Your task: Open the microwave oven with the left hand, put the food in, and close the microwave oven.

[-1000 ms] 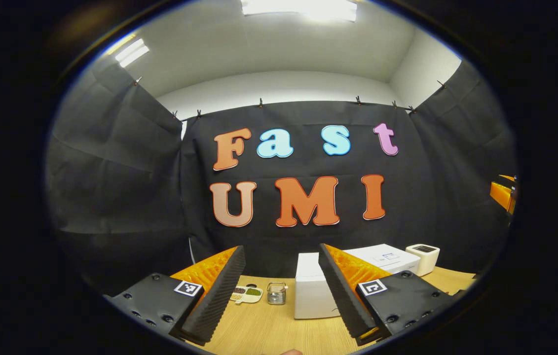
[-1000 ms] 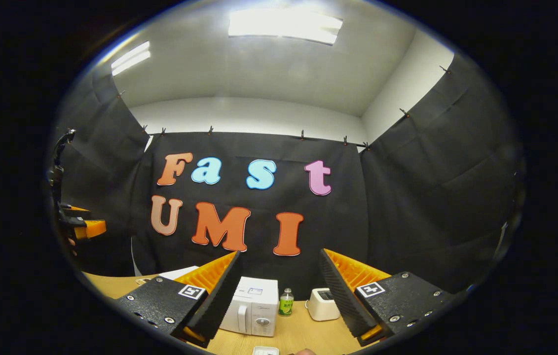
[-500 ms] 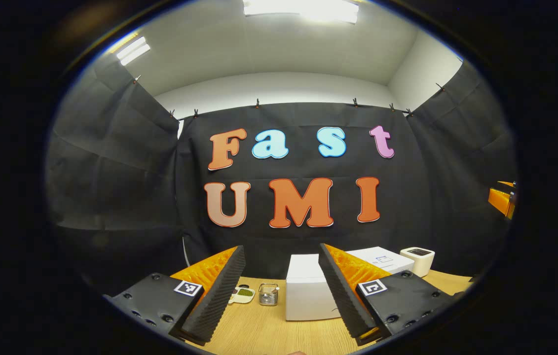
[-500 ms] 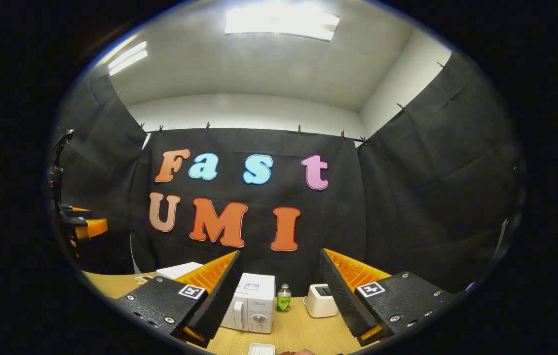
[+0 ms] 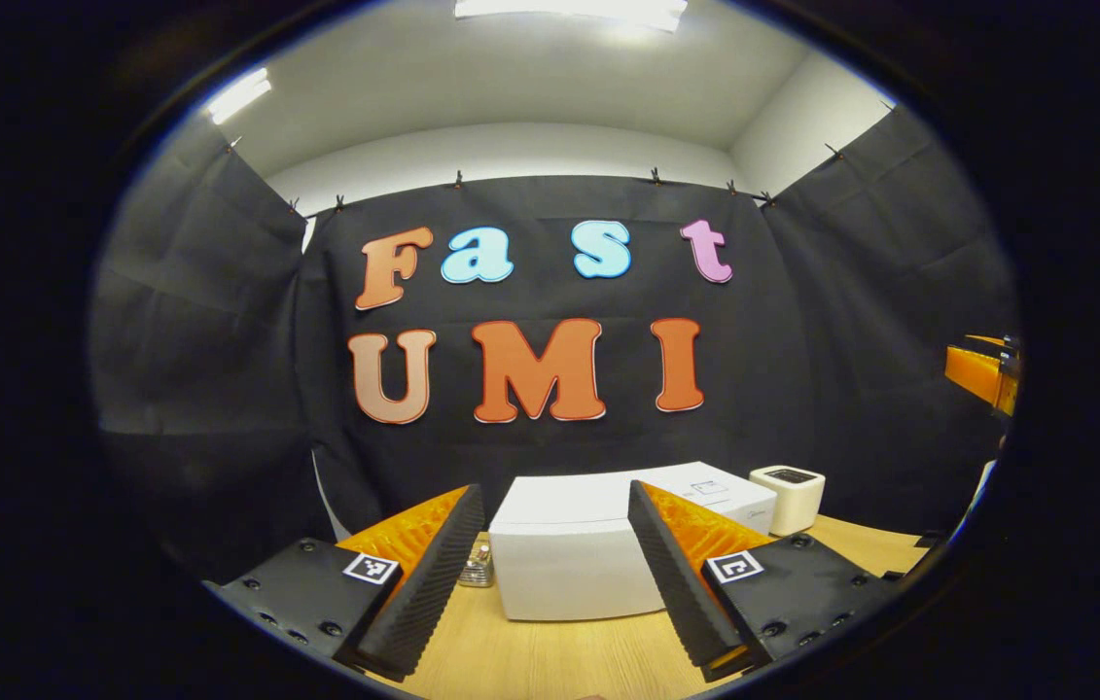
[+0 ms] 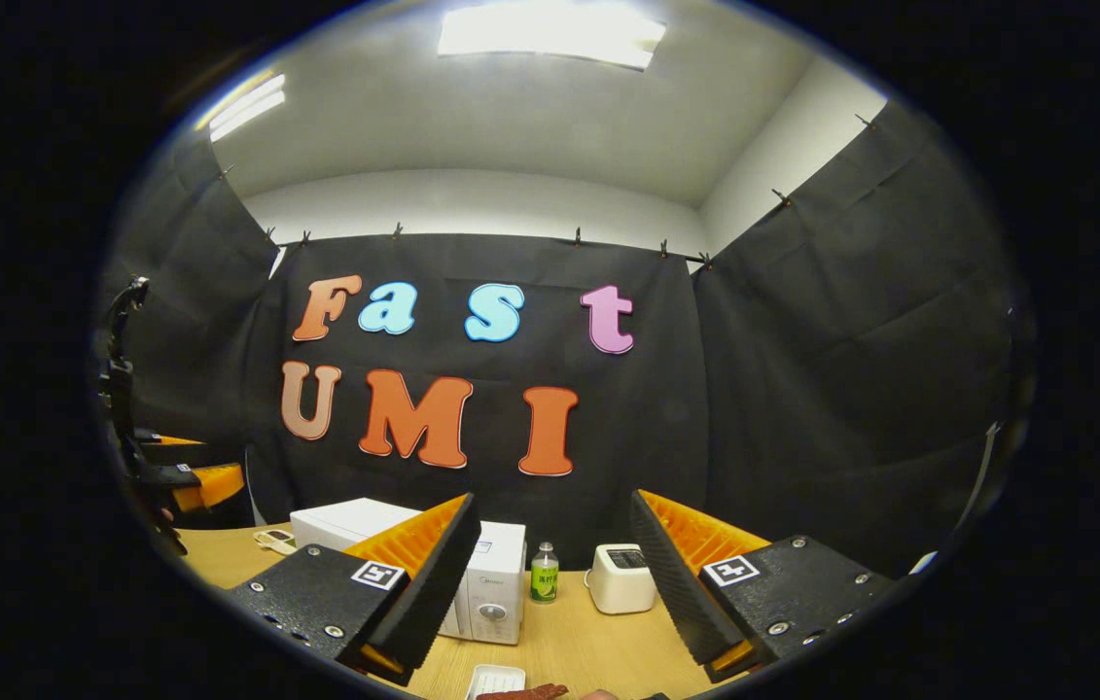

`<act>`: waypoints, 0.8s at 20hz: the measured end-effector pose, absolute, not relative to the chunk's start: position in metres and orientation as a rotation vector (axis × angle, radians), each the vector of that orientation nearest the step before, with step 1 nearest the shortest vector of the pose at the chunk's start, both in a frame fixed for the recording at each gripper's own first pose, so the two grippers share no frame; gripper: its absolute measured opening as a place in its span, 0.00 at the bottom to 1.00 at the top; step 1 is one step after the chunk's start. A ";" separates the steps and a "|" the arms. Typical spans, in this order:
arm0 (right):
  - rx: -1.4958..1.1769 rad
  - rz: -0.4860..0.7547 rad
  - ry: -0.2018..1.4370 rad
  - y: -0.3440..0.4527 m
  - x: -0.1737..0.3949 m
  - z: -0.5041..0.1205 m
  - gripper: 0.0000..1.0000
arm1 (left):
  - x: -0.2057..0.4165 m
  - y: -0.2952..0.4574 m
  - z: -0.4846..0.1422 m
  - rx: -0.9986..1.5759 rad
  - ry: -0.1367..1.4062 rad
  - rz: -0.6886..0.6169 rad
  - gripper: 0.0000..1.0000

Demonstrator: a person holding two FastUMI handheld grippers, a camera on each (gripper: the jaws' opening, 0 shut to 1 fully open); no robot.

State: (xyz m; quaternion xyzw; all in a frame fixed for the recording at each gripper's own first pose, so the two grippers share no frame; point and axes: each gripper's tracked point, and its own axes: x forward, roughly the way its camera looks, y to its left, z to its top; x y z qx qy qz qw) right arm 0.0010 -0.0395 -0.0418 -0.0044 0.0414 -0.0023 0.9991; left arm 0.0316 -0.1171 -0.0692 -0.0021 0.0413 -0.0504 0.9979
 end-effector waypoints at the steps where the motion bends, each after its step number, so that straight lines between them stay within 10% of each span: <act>1: -0.012 -0.005 0.087 -0.043 0.000 -0.045 0.96 | 0.034 -0.129 -0.077 -0.008 0.094 -0.113 0.97; 16: -0.004 -0.026 0.146 -0.094 -0.009 -0.075 0.96 | 0.059 -0.291 -0.185 0.026 0.185 -0.228 0.97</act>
